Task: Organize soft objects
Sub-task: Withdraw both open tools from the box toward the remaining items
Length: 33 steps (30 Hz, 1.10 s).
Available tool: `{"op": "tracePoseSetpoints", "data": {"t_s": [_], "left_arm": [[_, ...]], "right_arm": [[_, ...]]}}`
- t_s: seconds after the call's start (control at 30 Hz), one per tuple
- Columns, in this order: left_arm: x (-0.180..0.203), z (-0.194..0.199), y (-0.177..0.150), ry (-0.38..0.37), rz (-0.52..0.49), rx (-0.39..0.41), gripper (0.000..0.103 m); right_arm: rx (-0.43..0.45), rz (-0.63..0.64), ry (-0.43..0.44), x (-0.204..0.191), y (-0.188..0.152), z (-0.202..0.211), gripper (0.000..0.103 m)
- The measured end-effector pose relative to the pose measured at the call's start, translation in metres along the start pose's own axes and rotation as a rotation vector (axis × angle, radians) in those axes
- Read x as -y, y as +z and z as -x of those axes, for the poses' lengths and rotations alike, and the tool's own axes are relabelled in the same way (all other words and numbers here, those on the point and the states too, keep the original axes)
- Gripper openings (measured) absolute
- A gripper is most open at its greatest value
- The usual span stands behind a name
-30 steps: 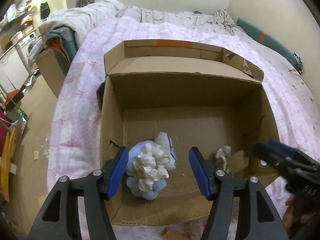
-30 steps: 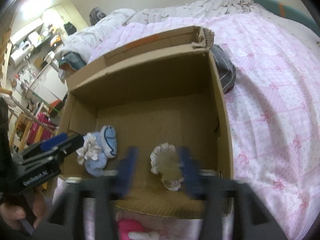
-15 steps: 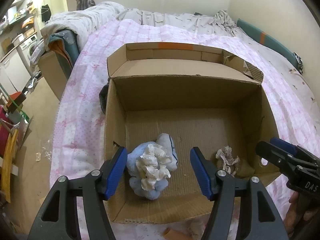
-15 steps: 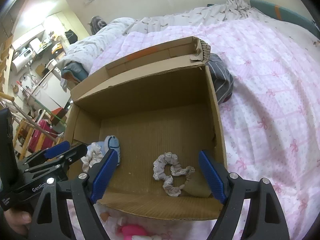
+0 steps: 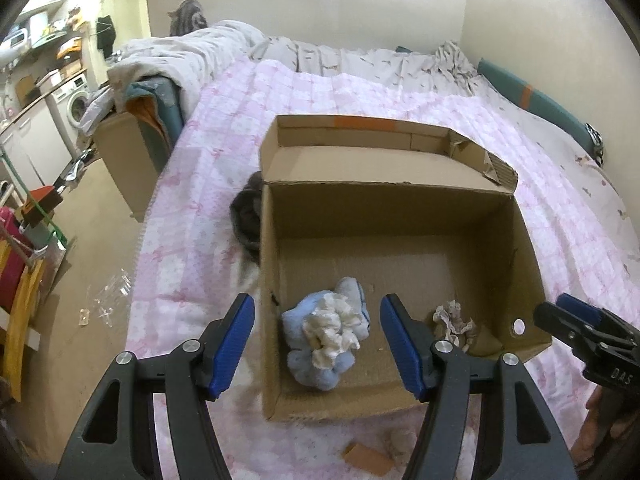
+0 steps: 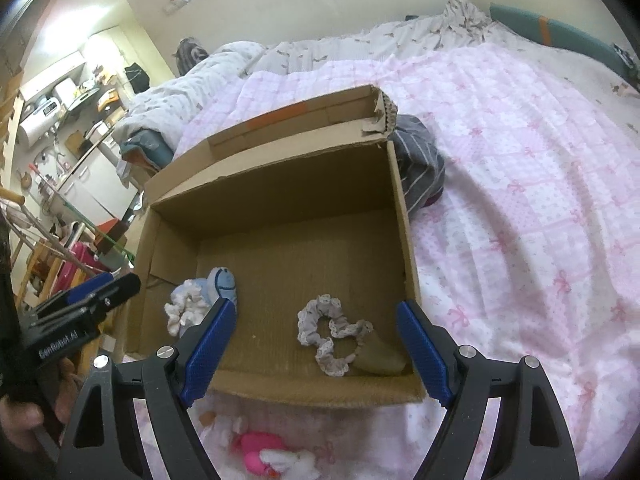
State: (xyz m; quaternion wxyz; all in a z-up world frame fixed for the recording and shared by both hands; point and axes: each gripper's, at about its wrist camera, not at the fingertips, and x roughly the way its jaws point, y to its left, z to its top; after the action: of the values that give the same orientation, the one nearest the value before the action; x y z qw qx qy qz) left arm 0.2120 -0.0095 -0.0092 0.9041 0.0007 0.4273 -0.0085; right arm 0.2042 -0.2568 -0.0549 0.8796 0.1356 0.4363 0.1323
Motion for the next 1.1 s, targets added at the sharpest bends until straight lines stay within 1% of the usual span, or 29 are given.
{"op": "tracePoseSetpoints", "data": {"t_s": [0.1, 0.17, 0.3, 0.4, 0.5, 0.63, 0.8, 0.93, 1.1], "left_arm": [[-0.004, 0.007, -0.008, 0.007, 0.009, -0.005, 0.062], [-0.006, 0.01, -0.014, 0.002, 0.015, -0.013, 0.062], [-0.005, 0.021, -0.025, -0.034, 0.012, -0.026, 0.062], [-0.005, 0.028, -0.034, -0.027, 0.01, -0.022, 0.062], [-0.009, 0.031, -0.044, -0.027, 0.034, -0.04, 0.062], [-0.014, 0.031, -0.061, -0.019, 0.077, -0.078, 0.062], [-0.013, 0.031, -0.075, -0.011, 0.09, -0.106, 0.062], [-0.008, 0.032, -0.082, -0.028, 0.085, -0.121, 0.062], [-0.004, 0.032, -0.084, -0.025, 0.066, -0.121, 0.062]], "right_arm": [[0.008, 0.001, -0.008, 0.001, -0.006, 0.012, 0.088], [0.01, -0.023, -0.009, 0.005, -0.013, 0.018, 0.088], [0.005, -0.077, -0.009, 0.012, -0.025, 0.028, 0.088], [0.012, -0.09, -0.015, 0.014, -0.031, 0.037, 0.088], [0.019, -0.102, -0.018, 0.015, -0.037, 0.044, 0.088], [0.009, -0.099, -0.022, 0.011, -0.046, 0.048, 0.088], [-0.004, -0.083, -0.015, 0.003, -0.058, 0.054, 0.088], [-0.027, -0.069, -0.025, -0.003, -0.067, 0.053, 0.088], [-0.032, -0.07, -0.018, -0.004, -0.069, 0.053, 0.088]]}}
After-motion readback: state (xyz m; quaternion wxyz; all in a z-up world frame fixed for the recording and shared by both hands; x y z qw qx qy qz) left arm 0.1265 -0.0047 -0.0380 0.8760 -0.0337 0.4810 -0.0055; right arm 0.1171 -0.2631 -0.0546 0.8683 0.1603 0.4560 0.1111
